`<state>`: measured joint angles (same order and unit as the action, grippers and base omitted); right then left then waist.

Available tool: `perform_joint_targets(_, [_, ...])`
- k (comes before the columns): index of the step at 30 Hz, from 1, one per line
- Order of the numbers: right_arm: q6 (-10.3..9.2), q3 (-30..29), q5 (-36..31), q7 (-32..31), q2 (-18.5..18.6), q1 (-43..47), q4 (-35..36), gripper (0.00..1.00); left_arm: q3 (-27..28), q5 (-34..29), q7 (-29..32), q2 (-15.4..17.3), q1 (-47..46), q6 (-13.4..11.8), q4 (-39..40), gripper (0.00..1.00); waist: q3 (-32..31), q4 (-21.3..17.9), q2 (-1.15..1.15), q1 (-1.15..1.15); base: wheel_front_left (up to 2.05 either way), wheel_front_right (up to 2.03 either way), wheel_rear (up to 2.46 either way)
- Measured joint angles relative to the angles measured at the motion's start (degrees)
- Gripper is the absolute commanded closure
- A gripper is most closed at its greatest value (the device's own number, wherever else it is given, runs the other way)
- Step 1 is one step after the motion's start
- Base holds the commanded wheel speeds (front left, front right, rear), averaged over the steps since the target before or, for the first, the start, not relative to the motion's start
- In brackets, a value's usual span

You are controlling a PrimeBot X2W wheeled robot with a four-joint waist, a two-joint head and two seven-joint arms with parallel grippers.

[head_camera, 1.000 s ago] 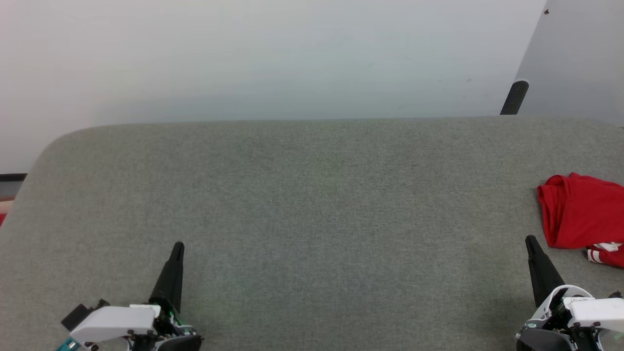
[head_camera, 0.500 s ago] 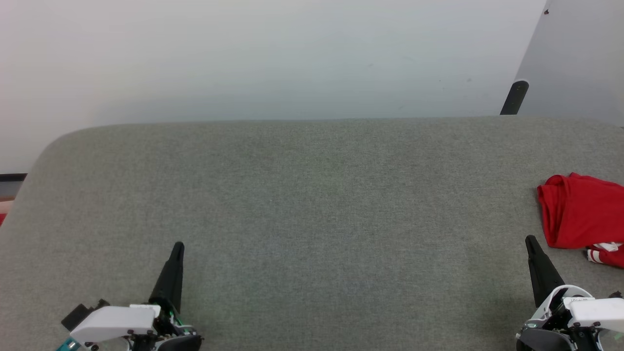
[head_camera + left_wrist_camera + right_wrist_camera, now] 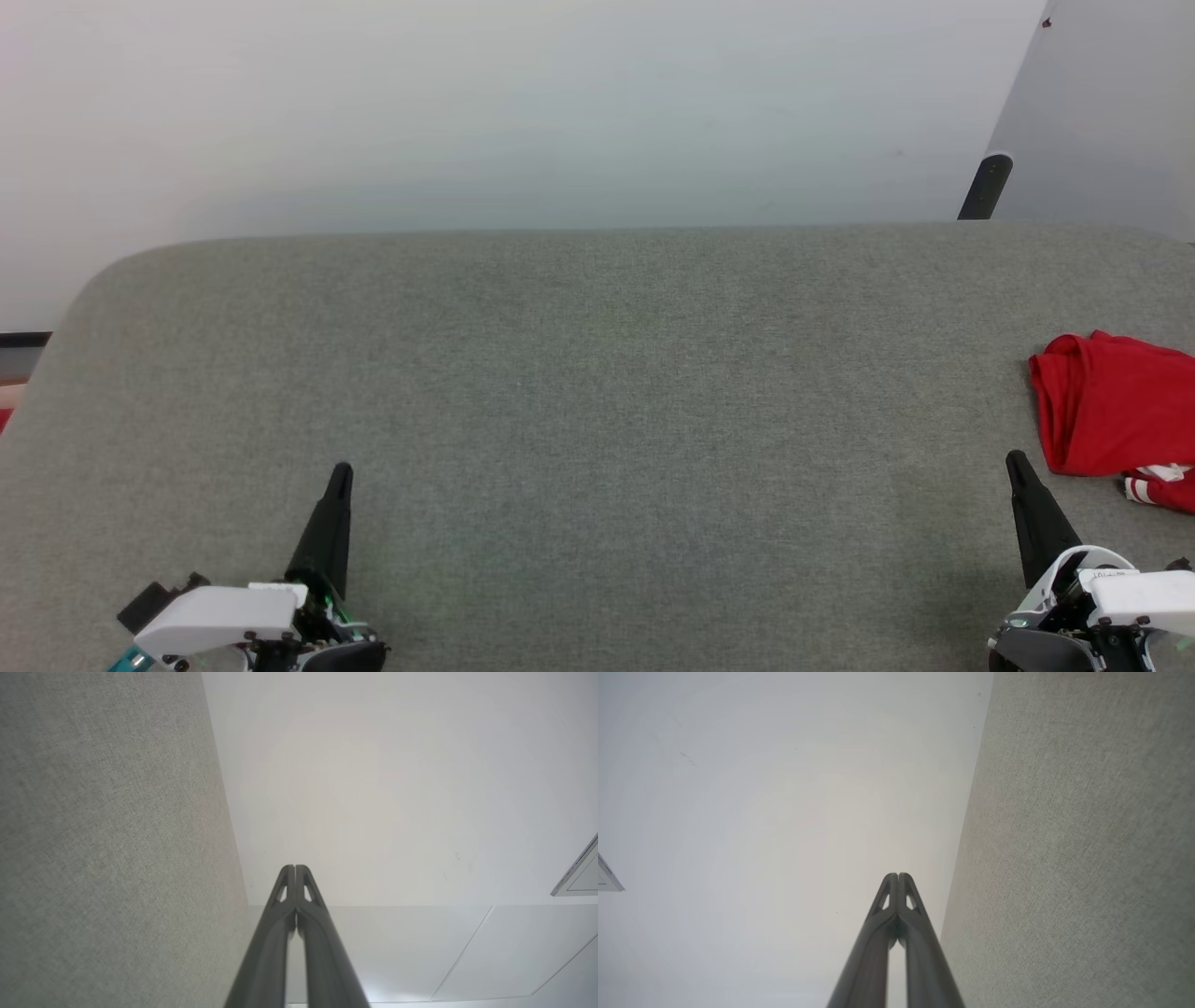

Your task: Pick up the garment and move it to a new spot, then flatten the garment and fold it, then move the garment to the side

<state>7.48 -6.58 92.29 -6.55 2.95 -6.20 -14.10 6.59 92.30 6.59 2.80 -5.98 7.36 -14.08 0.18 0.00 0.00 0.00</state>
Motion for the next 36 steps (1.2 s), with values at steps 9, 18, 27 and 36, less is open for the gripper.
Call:
perform_joint_targets(9, [0.00,0.00,0.00,-0.01,0.00,0.00,0.00,1.00,-0.01,0.00,0.00,0.00,-0.01,0.00,0.00,1.00,0.00,0.00,0.00,0.00,0.00,0.00,0.00])
perform_joint_targets(18, [0.00,0.00,0.00,0.00,0.00,0.00,0.00,1.00,-0.01,0.00,0.00,0.00,-0.01,0.00,0.01,1.00,0.00,0.00,0.00,0.00,0.00,0.00,0.00])
perform_joint_targets(27, [0.00,0.00,0.00,0.00,0.00,0.00,0.00,1.00,0.00,0.00,0.00,0.00,-0.01,0.00,0.01,1.00,0.00,0.00,0.00,0.00,0.00,0.00,0.00])
perform_joint_targets(36, [0.00,0.00,0.00,0.00,0.00,0.00,0.00,1.00,-0.01,0.00,0.00,0.00,-0.01,0.00,0.01,1.00,0.00,0.00,0.00,0.00,0.00,0.00,0.00])
